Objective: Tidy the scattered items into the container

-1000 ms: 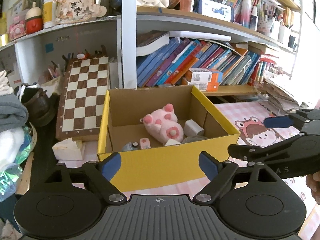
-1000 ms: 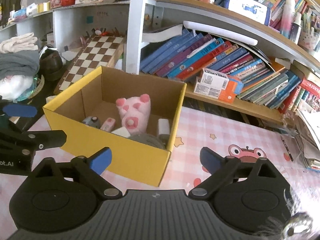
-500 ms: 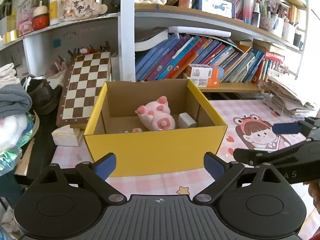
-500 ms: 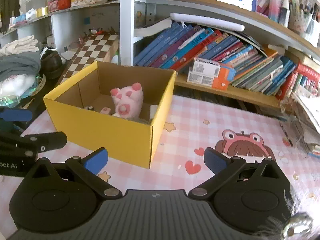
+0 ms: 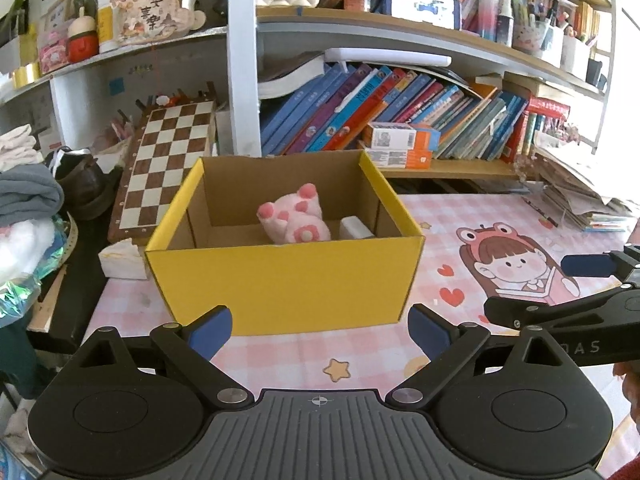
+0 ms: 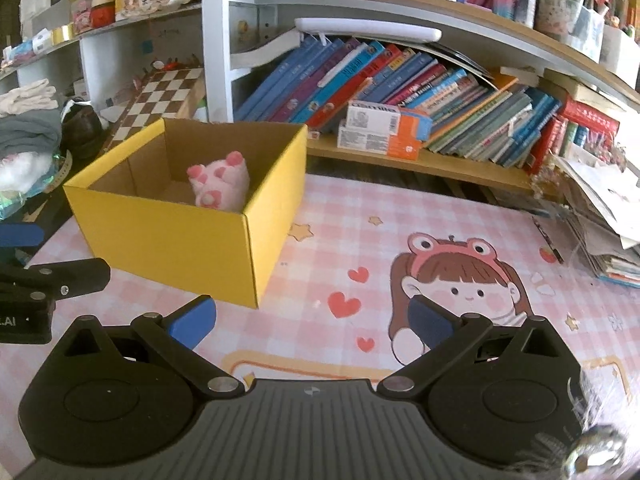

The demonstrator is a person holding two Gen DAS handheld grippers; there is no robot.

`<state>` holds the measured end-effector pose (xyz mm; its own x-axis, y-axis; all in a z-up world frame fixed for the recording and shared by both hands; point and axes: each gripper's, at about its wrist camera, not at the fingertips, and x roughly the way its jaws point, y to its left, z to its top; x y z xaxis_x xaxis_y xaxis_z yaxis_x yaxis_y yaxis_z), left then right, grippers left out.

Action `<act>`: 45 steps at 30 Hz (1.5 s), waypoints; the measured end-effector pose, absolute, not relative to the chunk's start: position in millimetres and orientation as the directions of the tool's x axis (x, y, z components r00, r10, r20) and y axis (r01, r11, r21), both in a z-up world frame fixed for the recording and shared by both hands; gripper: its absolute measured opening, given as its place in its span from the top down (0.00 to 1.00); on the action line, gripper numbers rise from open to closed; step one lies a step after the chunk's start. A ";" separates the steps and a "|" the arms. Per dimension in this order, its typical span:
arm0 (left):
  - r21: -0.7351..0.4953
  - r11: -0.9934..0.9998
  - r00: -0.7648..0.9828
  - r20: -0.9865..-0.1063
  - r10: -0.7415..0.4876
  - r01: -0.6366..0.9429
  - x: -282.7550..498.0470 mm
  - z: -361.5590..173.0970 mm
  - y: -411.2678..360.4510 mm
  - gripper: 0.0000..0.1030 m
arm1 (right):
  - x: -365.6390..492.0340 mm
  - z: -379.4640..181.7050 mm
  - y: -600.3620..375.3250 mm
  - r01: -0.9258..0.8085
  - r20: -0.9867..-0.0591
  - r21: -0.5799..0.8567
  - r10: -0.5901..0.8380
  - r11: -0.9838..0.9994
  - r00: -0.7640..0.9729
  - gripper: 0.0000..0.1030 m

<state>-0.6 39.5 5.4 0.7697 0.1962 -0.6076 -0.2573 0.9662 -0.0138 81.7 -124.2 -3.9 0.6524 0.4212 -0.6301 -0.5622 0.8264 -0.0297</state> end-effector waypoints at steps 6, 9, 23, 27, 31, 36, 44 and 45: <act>0.004 0.972 0.771 -0.609 0.189 -0.236 3.0 3.2 22.8 0.06 | 82.4 -5.1 -135.0 -0.549 -0.623 -0.035 0.411 0.835 0.665 0.00; 0.000 0.970 0.770 -0.608 0.193 -0.243 5.6 2.8 18.4 0.06 | 84.6 -5.6 -141.0 -0.545 -0.624 -0.034 0.408 0.838 0.667 0.00; 0.001 0.967 0.765 -0.611 0.203 -0.255 18.3 -0.1 -4.4 0.06 | 95.5 -5.9 -168.9 -0.530 -0.628 -0.032 0.396 0.847 0.670 0.00; 0.002 0.966 0.764 -0.612 0.205 -0.258 21.2 -0.8 -10.6 0.06 | 97.7 -6.9 -175.7 -0.526 -0.632 -0.022 0.395 0.850 0.666 0.00; 0.003 0.966 0.762 -0.613 0.207 -0.260 22.9 -0.9 -16.1 0.06 | 96.8 -7.4 -179.0 -0.532 -0.636 -0.015 0.402 0.847 0.659 0.00; 0.005 0.965 0.762 -0.613 0.209 -0.262 21.2 -0.2 -19.1 0.06 | 95.2 -7.6 -181.4 -0.541 -0.635 -0.013 0.411 0.841 0.654 0.00; 0.012 0.968 0.757 -0.621 0.203 -0.250 23.1 -1.0 -22.9 0.06 | 98.9 -10.0 -178.7 -0.545 -0.648 -0.005 0.412 0.839 0.641 0.00; 0.013 0.968 0.756 -0.623 0.202 -0.249 23.3 -1.1 -23.3 0.06 | 99.3 -10.2 -178.6 -0.544 -0.649 -0.004 0.412 0.839 0.640 0.00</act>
